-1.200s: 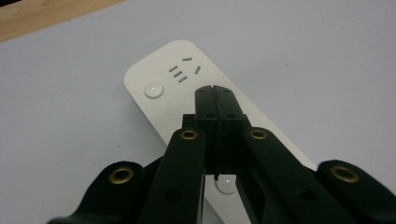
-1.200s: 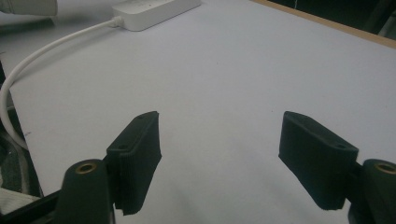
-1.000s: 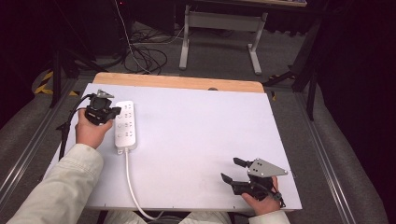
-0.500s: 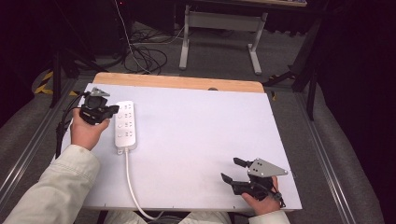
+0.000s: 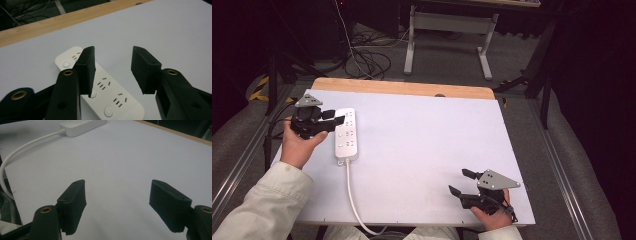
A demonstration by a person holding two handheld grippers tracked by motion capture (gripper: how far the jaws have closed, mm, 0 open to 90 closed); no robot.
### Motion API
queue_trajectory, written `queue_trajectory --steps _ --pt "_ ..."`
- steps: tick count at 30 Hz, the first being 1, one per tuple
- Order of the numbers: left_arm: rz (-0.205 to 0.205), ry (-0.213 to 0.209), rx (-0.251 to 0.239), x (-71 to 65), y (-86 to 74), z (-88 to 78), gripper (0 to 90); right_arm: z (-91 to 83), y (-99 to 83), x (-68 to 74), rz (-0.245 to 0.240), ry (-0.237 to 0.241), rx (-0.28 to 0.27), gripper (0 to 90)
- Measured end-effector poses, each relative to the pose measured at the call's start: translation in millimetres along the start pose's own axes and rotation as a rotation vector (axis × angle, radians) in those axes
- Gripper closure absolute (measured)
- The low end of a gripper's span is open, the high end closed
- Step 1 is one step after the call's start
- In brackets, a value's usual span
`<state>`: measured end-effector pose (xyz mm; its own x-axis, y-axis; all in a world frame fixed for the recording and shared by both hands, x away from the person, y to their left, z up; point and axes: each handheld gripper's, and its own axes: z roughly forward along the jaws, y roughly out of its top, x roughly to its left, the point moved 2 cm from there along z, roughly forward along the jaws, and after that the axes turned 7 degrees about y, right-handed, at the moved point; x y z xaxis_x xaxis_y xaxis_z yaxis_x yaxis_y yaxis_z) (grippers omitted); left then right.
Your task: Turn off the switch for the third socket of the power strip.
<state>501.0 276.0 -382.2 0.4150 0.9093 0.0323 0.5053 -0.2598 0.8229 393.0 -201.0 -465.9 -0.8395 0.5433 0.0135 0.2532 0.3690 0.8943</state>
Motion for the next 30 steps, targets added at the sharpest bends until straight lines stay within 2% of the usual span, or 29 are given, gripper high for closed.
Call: queue_trajectory --steps 5,10,14,16,19,24,26,30 --pt "0.038 -0.029 -0.041 -10.9 -2.3 -18.8 44.9 -0.8 0.2 0.3 -0.001 -0.003 -0.001 29.3" --pt "0.044 -0.041 -0.077 -17.0 -10.6 -35.7 35.1 -0.6 0.3 0.5 0.001 -0.001 -0.001 29.1" --pt "0.039 -0.083 -0.123 -21.7 -20.1 -48.6 32.1 -0.5 0.4 0.6 0.000 0.000 -0.002 28.9" --pt "0.055 -0.094 -0.139 -24.3 -25.5 -53.5 30.7 -0.6 0.5 0.6 0.002 0.001 -0.003 28.9" --pt "0.080 -0.091 -0.151 -28.2 -34.0 -58.5 27.8 -0.6 0.5 0.7 0.003 0.002 -0.004 28.8" --pt "0.094 -0.111 -0.185 -32.9 -50.1 -63.8 24.4 -0.4 0.6 1.0 0.001 0.003 -0.004 28.8" --pt "0.101 -0.133 -0.187 -35.0 -56.7 -64.5 23.2 -0.1 0.6 1.1 0.001 0.005 -0.005 28.8" --pt "0.127 -0.144 -0.186 -38.4 -68.5 -65.4 21.1 0.0 0.8 1.5 0.000 0.007 -0.006 28.7"
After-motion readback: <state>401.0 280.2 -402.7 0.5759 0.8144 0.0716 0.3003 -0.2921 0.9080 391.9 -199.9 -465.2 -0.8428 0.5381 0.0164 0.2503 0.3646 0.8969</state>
